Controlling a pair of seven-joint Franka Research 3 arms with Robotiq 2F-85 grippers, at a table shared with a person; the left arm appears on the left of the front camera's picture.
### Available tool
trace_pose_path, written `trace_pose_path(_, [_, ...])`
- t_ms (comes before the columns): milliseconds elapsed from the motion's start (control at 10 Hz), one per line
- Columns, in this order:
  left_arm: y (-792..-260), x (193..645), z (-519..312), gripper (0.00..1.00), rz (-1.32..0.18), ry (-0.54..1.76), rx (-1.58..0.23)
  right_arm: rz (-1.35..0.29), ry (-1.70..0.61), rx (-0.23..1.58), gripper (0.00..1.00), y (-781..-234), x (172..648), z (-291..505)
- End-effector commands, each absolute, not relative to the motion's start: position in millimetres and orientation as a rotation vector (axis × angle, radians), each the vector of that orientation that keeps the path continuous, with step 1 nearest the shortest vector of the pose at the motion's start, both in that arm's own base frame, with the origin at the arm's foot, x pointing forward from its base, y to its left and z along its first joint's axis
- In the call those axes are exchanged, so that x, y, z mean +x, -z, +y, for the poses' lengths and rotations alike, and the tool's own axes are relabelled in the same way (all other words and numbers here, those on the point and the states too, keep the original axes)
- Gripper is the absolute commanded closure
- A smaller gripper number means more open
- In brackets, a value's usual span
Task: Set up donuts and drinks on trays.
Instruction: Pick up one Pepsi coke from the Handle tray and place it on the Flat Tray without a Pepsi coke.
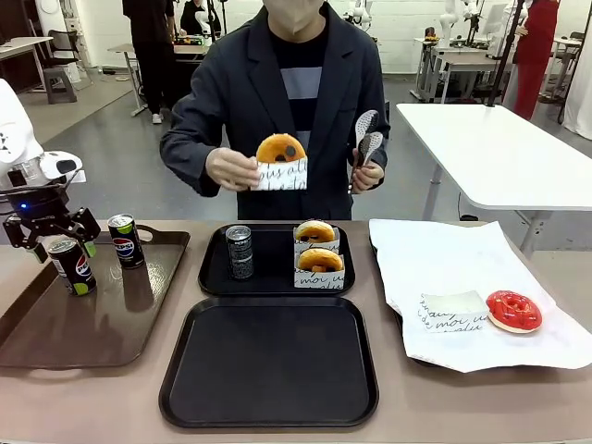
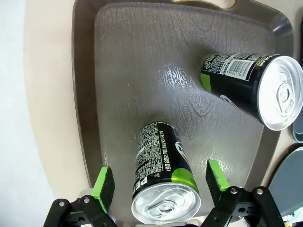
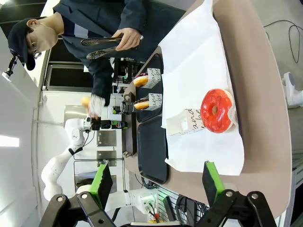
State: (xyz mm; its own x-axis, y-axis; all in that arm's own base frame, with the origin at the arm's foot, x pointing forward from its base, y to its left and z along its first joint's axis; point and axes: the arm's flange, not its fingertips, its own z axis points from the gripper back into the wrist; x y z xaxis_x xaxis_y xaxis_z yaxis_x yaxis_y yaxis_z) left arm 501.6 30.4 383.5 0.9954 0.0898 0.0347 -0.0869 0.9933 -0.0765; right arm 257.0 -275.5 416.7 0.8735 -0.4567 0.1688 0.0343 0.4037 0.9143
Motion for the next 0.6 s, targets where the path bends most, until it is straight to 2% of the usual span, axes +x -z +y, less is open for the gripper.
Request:
trace_pose_path(0, [-381.4, 497.3, 30.4, 0.00, -0.066, -0.071, -0.088, -0.422, 0.315, 1.123, 0.00, -417.3, 255.7, -276.6])
trace_pose_path(300, [-377.8, 496.5, 27.0, 0.00, -0.045, -0.079, -0.079, -0.422, 0.315, 1.123, 0.00, -417.3, 255.7, -276.6])
trace_pose_path(400, [-376.9, 495.6, 26.8, 0.02, -0.037, -0.080, -0.084, -0.422, 0.315, 1.123, 0.00, -417.3, 255.7, -276.6])
trace_pose_path(500, [-376.0, 496.1, 26.7, 0.09, -0.032, -0.078, -0.083, -0.422, 0.315, 1.123, 0.00, -417.3, 255.7, -276.6])
